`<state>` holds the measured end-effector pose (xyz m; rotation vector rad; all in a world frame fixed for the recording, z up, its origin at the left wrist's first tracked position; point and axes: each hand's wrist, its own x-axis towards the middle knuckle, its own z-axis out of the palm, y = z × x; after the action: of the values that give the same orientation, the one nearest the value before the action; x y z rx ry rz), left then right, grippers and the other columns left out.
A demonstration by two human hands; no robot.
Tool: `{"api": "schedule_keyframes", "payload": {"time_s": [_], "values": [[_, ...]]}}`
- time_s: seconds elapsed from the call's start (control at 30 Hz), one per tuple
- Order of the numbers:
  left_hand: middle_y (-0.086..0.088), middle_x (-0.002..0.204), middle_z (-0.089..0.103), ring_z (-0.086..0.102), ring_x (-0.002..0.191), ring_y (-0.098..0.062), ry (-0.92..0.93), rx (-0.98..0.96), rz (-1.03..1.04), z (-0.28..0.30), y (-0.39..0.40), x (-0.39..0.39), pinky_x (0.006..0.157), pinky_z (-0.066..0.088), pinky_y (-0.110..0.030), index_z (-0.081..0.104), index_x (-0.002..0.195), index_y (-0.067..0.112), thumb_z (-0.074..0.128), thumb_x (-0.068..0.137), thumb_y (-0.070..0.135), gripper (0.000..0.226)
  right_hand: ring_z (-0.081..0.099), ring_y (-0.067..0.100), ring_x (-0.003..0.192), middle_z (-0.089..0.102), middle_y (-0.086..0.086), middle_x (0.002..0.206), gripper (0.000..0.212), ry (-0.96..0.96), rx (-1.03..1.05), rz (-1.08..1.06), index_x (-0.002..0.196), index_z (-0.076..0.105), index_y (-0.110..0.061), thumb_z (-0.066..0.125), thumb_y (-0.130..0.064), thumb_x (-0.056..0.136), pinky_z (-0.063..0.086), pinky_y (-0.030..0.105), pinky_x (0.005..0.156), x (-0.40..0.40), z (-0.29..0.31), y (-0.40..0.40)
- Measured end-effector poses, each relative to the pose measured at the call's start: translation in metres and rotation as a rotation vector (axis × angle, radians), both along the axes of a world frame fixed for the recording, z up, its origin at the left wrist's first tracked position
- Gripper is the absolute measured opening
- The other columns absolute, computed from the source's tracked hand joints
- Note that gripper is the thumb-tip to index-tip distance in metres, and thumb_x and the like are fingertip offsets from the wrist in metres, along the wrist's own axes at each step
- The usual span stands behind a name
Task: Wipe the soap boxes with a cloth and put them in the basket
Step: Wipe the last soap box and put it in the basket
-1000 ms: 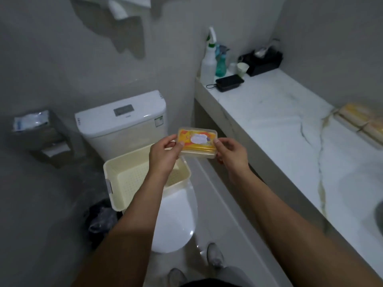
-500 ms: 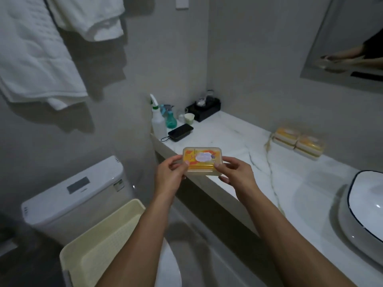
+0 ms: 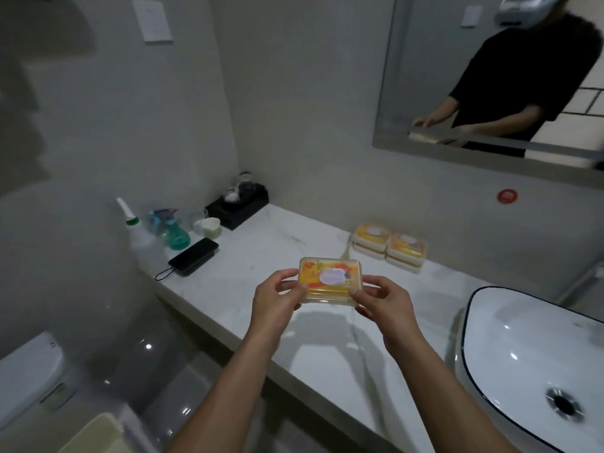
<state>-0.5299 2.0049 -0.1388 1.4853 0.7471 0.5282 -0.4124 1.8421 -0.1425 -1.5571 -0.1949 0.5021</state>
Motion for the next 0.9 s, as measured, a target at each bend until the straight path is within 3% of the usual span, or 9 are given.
{"api": "schedule_keyframes", "payload": {"time_s": [0.27,0.4,0.5,0.6,0.77,0.9], "values": [[0.001,0.094,0.076,0.07,0.089,-0.02,0.028,0.022,-0.155,-0.017,-0.027,0.116,0.078,0.058,-0.031,0.076,0.103,0.018,0.077,0.083,0.022,0.02,0.071,0.024,0.096,0.073,0.008,0.109,0.039,-0.026,-0.063,-0.261,0.123,0.068,-0.008,0.076,-0.01,0.085,0.059,0.044,0.09,0.071,-0.015,-0.042],[0.013,0.093,0.076,0.07,0.094,-0.015,0.03,0.057,-0.235,-0.028,-0.029,0.169,0.09,0.057,-0.041,0.075,0.088,0.035,0.077,0.082,0.028,0.009,0.073,0.021,0.086,0.074,0.003,0.106,0.034,-0.034,-0.123,-0.378,0.118,0.072,-0.012,0.077,-0.015,0.085,0.059,0.045,0.089,0.104,-0.021,-0.046],[0.015,0.09,0.075,0.07,0.092,-0.009,0.039,0.107,-0.29,-0.033,-0.024,0.205,0.091,0.056,-0.037,0.072,0.081,0.041,0.078,0.081,0.031,0.012,0.073,0.022,0.086,0.076,0.003,0.102,0.029,-0.04,-0.151,-0.455,0.113,0.075,-0.014,0.077,-0.015,0.084,0.059,0.046,0.088,0.127,-0.027,-0.041],[0.012,0.091,0.076,0.07,0.089,-0.005,0.044,0.114,-0.366,-0.04,-0.011,0.245,0.088,0.056,-0.031,0.073,0.088,0.036,0.079,0.081,0.027,0.013,0.072,0.021,0.095,0.076,0.003,0.104,0.025,-0.056,-0.198,-0.511,0.109,0.076,-0.016,0.076,-0.016,0.084,0.057,0.046,0.091,0.157,-0.034,-0.03],[-0.002,0.103,0.074,0.067,0.089,-0.004,0.072,0.159,-0.446,-0.055,0.006,0.307,0.076,0.05,-0.008,0.073,0.109,0.012,0.076,0.084,0.014,0.025,0.07,0.017,0.101,0.075,0.0,0.105,0.029,-0.054,-0.269,-0.58,0.111,0.073,-0.014,0.078,-0.018,0.083,0.053,0.045,0.097,0.207,-0.051,-0.012],[-0.002,0.107,0.073,0.068,0.098,-0.012,0.119,0.174,-0.493,-0.07,0.012,0.352,0.094,0.052,-0.026,0.071,0.117,0.009,0.076,0.085,0.016,0.033,0.07,0.015,0.103,0.075,0.0,0.105,0.029,-0.066,-0.354,-0.615,0.111,0.073,-0.014,0.079,-0.021,0.082,0.053,0.036,0.096,0.249,-0.071,-0.006]]}}
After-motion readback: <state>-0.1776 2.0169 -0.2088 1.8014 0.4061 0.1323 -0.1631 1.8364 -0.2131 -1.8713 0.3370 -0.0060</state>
